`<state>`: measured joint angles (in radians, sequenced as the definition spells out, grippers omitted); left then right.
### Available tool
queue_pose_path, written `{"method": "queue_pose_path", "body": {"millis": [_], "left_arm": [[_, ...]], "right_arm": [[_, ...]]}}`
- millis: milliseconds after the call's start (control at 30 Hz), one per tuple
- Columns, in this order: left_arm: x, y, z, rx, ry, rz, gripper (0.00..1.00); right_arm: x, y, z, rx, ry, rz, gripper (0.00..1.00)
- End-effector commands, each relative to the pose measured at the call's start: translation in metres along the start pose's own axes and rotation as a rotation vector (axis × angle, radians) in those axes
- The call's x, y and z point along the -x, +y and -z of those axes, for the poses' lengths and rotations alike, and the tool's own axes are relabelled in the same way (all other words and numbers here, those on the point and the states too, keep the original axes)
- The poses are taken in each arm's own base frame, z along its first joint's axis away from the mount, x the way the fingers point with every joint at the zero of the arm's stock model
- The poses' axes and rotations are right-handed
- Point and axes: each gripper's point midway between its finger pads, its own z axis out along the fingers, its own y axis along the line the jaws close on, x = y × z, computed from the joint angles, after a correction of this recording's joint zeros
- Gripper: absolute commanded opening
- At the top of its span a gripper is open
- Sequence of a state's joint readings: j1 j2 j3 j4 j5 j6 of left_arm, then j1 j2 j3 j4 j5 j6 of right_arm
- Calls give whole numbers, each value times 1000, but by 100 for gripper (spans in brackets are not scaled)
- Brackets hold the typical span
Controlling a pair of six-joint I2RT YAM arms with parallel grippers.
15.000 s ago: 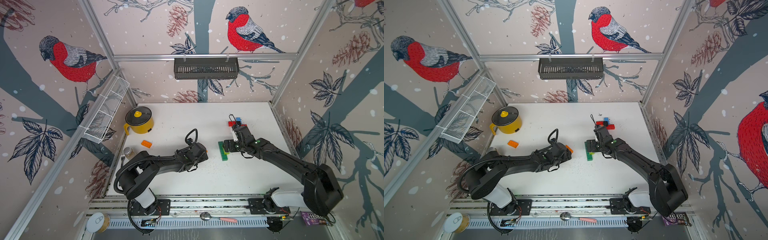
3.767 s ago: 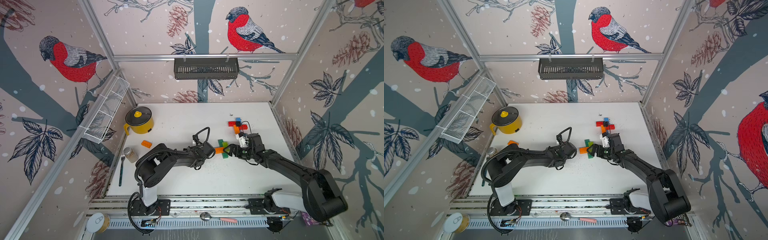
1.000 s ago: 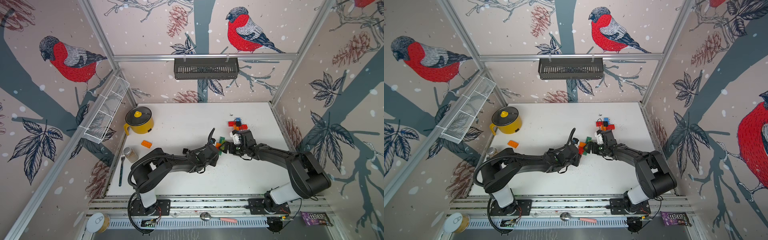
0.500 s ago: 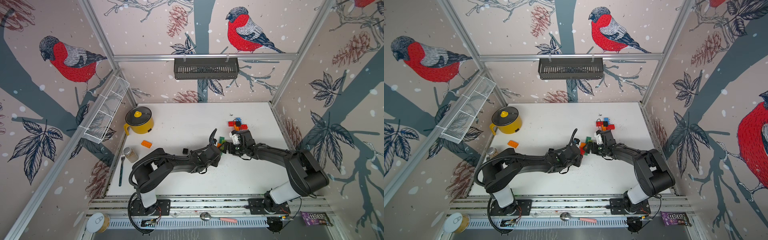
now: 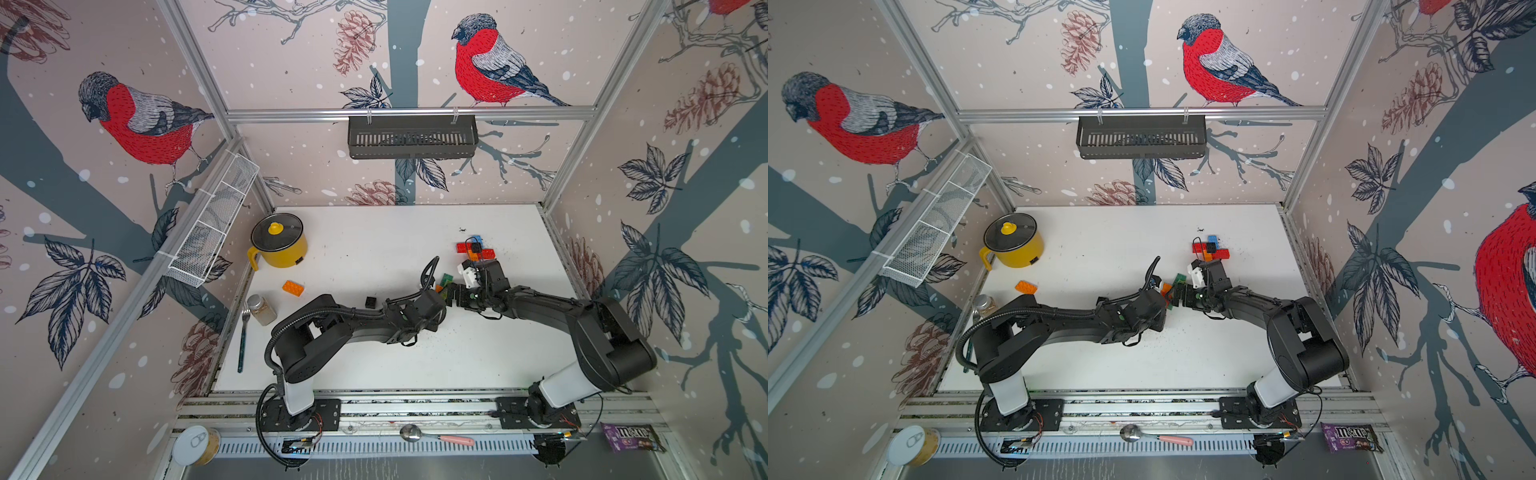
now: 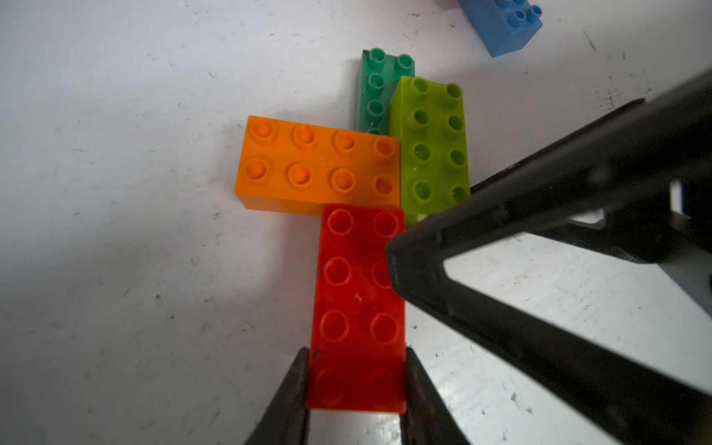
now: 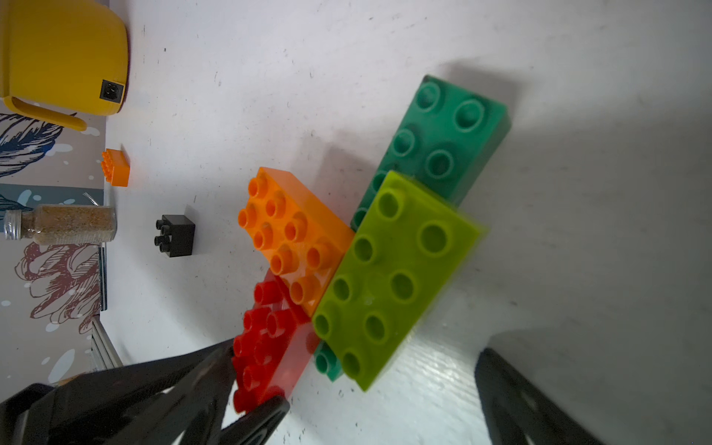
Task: Assemble a small pinwheel with lego
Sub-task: Assemble the lego brick with the lego brick.
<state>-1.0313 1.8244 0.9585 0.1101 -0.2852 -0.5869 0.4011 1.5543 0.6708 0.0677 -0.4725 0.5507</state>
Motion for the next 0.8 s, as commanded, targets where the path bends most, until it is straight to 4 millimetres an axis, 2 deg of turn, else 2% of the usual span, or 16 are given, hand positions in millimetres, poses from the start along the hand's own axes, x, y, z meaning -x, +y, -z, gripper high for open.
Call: {"method": "queue_pose_path", "body": {"millis": [0, 133, 533, 600, 767], "left_arm": [[-4, 8, -1, 47, 16, -15, 5], [-3, 7, -2, 48, 19, -46, 5], [-12, 7, -7, 44, 60, -76, 5], [-1, -1, -6, 28, 39, -76, 5], [0, -2, -6, 37, 50, -103, 5]], "right_arm": [[1, -3, -2, -20, -2, 0, 96], [2, -7, -4, -52, 2, 2, 91], [3, -23, -6, -169, 4, 11, 87], [3, -25, -5, -183, 1, 13, 86], [3, -31, -4, -222, -3, 16, 84]]}}
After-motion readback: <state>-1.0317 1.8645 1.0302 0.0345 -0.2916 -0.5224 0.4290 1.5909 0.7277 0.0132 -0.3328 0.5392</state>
